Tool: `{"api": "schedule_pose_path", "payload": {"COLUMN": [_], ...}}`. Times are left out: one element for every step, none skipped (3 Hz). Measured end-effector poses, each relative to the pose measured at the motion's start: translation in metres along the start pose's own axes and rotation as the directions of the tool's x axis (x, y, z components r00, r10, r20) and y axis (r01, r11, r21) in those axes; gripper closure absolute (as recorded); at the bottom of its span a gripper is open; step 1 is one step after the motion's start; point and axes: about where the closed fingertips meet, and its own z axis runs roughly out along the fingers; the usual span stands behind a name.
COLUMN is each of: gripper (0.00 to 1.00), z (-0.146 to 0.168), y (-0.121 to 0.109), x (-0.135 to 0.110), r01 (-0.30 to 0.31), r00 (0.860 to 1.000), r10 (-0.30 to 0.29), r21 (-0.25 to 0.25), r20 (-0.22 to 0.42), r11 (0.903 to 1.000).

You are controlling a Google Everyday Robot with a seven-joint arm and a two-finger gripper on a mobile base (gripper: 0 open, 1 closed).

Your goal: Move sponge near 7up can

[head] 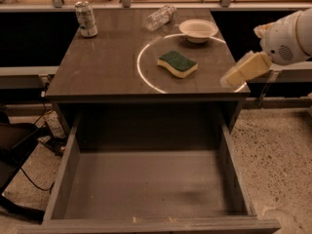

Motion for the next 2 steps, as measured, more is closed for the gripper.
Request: {"api": "schedule_pose_path", "payload": {"gripper": [0.0, 0.0], "z": [0.03, 0.052], "y": [-0.033, -0.051], "x": [-0.006, -0.014], "r01": [-0.121, -0.194], "r00": [0.979, 0.942], "r10": [0.113, 0.176], "r21": [0.033, 0.034], "r20": [0.171, 0.286], "r11": [0.9921, 0.9805]}}
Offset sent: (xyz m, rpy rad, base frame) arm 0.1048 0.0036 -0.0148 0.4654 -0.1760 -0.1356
